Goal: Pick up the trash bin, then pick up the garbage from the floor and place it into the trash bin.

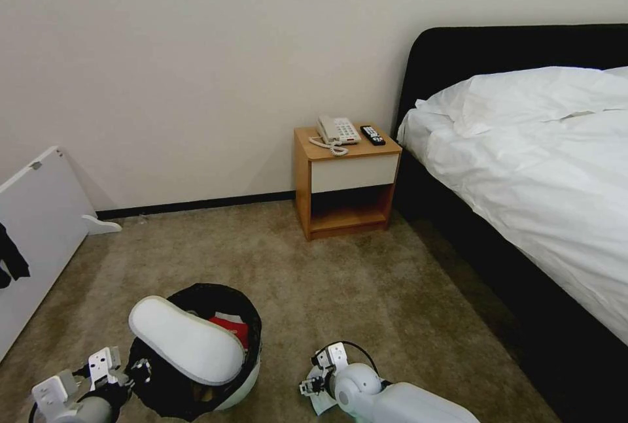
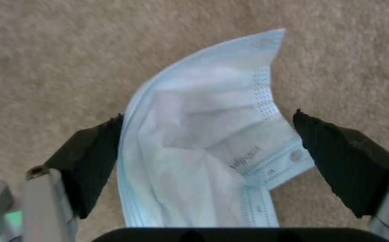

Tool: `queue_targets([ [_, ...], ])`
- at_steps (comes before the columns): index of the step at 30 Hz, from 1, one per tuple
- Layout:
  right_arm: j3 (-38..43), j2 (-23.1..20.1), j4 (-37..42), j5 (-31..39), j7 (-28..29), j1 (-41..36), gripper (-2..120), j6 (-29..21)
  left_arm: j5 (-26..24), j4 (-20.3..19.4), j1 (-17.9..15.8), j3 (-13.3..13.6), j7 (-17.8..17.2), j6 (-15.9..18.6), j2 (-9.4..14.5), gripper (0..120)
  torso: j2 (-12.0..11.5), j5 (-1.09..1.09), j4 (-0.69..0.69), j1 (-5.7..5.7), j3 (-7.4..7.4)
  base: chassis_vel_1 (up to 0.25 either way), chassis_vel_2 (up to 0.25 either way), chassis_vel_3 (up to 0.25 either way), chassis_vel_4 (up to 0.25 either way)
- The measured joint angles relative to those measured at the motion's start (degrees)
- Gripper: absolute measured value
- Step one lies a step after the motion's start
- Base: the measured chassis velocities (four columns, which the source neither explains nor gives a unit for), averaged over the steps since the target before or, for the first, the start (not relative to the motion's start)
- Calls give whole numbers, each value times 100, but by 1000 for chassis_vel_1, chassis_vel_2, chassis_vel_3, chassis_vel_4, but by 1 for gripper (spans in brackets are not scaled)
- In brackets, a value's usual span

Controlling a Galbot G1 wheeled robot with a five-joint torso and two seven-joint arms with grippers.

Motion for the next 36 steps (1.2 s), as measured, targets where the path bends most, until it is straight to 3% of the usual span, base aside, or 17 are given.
queue_targets([
  [20, -103, -75, 113, -101, 30, -126, 18, 100, 27, 41, -36, 34, 21, 0, -45, 2, 0, 2, 0, 0, 0, 0, 0, 0, 0],
  [24, -102, -87, 137, -98, 29, -129, 14, 105, 31, 45, -39, 35, 21, 0, -45, 2, 0, 1, 1, 0, 0, 0, 0, 0, 0],
  [25, -103, -95, 152, -96, 28, -129, 3, 107, 33, 47, -42, 38, 21, 0, -47, 2, 0, 2, 2, 0, 0, 0, 0, 0, 0],
  [36, -101, -349, 500, -25, 39, -122, 0, 193, 60, 74, -85, 91, 20, 0, -64, 2, 1, 1, 1, 0, 0, 0, 0, 0, 0],
])
